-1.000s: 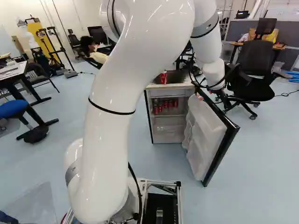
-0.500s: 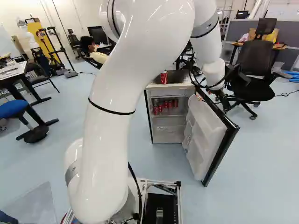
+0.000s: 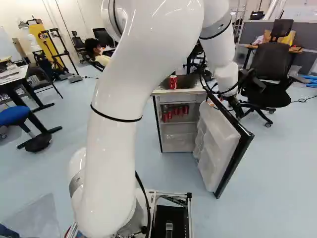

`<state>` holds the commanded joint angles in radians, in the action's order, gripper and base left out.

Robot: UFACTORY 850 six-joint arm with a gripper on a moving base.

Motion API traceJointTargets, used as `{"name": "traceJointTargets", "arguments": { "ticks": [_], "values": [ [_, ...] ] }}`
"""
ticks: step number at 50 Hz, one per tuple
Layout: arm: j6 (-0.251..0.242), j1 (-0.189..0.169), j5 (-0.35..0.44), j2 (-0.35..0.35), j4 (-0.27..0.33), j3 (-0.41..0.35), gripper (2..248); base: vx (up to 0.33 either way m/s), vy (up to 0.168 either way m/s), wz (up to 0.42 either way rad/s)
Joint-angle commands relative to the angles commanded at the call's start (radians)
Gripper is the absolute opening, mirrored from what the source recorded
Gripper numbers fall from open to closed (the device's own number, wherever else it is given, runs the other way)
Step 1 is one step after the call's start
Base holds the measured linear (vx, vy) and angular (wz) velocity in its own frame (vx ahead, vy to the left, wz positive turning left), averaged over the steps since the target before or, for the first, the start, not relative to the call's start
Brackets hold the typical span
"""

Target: Grab a drink from the fridge

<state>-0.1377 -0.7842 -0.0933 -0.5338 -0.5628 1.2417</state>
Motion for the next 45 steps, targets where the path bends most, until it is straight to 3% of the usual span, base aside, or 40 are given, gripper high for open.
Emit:
{"name": "traceJointTargets", "arguments": {
  "ticks": [45],
  "values": [
    [0.000,0.003,-0.042,0.106,0.000,-0.142,247,0.000,0.000,0.000]
  ]
}}
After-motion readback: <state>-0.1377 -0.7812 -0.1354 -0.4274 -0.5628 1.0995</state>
